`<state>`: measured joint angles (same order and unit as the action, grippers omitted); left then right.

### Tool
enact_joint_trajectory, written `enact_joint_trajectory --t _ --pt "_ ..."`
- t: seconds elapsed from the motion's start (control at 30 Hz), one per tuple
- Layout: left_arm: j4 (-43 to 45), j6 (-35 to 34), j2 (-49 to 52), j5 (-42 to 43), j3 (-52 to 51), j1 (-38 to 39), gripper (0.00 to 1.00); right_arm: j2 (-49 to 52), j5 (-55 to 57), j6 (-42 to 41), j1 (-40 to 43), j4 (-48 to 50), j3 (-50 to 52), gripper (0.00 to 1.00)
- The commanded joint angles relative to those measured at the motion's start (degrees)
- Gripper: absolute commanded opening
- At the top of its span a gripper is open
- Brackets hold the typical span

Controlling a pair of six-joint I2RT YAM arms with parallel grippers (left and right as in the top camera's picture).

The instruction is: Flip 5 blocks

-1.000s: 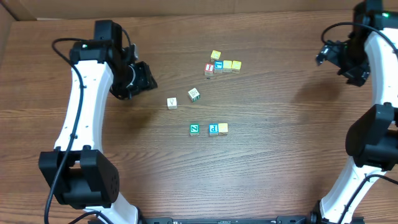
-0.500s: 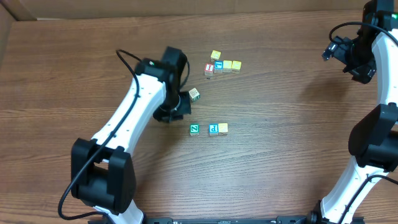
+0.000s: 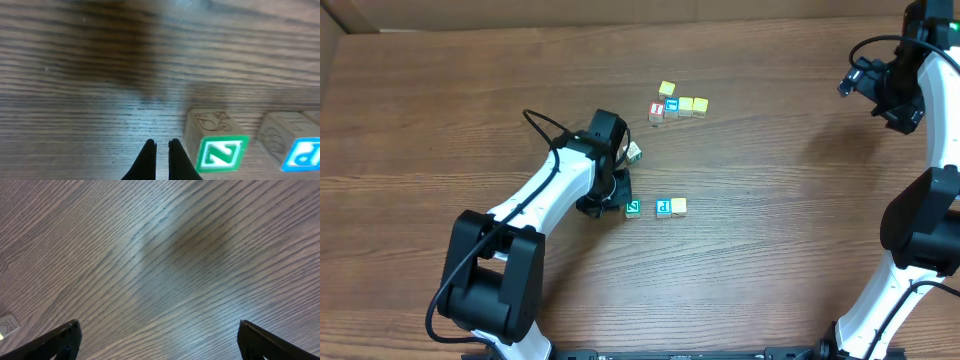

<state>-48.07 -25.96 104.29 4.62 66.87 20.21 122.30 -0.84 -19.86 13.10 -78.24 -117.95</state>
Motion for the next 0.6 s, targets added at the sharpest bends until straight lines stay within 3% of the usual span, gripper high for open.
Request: enact_joint_trajectory --t 0.0,0.57 --pt "3.04 0.13 0.44 -0.55 -2.6 1.55 0.04 -1.2 0.31 0.17 0.11 0.17 -0.46 1.0" --pt "7.63 -1.55 0.44 -1.9 -3.1 4.98 0.04 -1.2 0.31 0.17 0.11 0.17 -0.46 1.0"
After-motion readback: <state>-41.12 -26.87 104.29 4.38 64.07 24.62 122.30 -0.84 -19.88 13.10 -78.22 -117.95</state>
